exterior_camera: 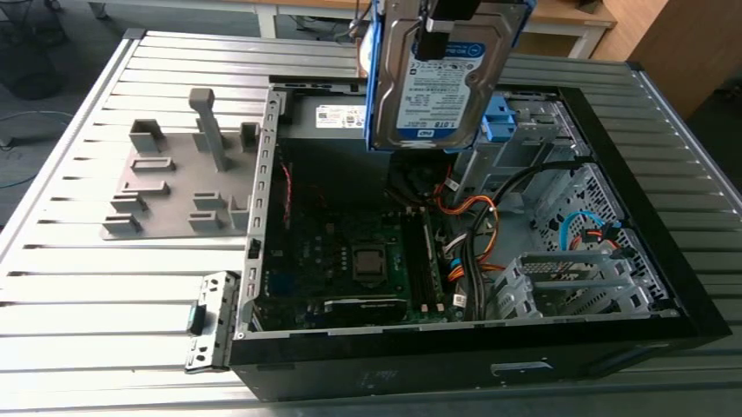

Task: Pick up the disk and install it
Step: 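Pick up the disk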

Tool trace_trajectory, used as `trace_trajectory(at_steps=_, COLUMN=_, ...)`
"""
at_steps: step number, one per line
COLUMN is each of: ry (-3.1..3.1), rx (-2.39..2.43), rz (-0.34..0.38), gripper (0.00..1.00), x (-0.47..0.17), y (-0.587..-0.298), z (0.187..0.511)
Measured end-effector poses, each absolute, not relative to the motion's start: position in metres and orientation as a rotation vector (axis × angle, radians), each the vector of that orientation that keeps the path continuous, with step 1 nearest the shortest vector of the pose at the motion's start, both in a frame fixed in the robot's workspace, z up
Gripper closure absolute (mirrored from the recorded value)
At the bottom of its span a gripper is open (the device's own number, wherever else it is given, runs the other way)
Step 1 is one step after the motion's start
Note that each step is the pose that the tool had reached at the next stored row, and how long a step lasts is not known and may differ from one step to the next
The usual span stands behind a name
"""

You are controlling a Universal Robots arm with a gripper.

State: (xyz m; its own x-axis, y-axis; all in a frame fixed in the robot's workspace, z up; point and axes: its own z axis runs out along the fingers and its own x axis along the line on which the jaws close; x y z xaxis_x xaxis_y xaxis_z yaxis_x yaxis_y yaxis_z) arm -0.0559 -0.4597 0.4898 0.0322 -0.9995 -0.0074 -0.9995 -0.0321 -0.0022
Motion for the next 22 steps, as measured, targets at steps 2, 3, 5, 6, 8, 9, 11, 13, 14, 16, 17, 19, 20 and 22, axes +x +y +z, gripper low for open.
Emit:
trace_trajectory(at_steps=2, ry=2.181, rx=-2.252, rz=0.006, gripper=0.64, x=-0.056, y=-0.462, z=0.490)
trace_trajectory(at_steps=3, ry=2.181, rx=-2.252, rz=0.006, gripper=0.64, x=-0.056, y=-0.462, z=0.490)
trace_trajectory(at_steps=5, ry=2.181, rx=-2.252, rz=0.006, gripper=0.64, x=-0.056, y=-0.464, z=0.490)
trace_trajectory(at_steps=6, ry=2.181, rx=-2.252, rz=0.006, gripper=0.64, x=-0.056, y=-0.465, z=0.490)
trace_trajectory(at_steps=8, ry=2.181, rx=-2.252, rz=0.006, gripper=0.64, x=-0.056, y=-0.467, z=0.490)
trace_trajectory(at_steps=9, ry=2.181, rx=-2.252, rz=0.006, gripper=0.64, x=-0.056, y=-0.468, z=0.490)
trace_trajectory(at_steps=11, ry=2.181, rx=-2.252, rz=0.006, gripper=0.64, x=-0.056, y=-0.469, z=0.490)
trace_trajectory(at_steps=13, ry=2.181, rx=-2.252, rz=0.006, gripper=0.64, x=-0.056, y=-0.471, z=0.490)
trace_trajectory(at_steps=14, ry=2.181, rx=-2.252, rz=0.006, gripper=0.64, x=-0.056, y=-0.472, z=0.490)
trace_trajectory(at_steps=16, ry=2.181, rx=-2.252, rz=0.006, gripper=0.64, x=-0.056, y=-0.474, z=0.490)
trace_trajectory(at_steps=17, ry=2.181, rx=-2.252, rz=0.006, gripper=0.64, x=-0.056, y=-0.475, z=0.490)
trace_trajectory(at_steps=19, ry=2.181, rx=-2.252, rz=0.006, gripper=0.64, x=-0.056, y=-0.476, z=0.490)
trace_trajectory(at_steps=20, ry=2.181, rx=-2.252, rz=0.006, gripper=0.64, x=-0.056, y=-0.477, z=0.490)
trace_trajectory(at_steps=22, ry=2.181, rx=-2.252, rz=0.006, gripper=0.64, x=-0.056, y=-0.479, z=0.490)
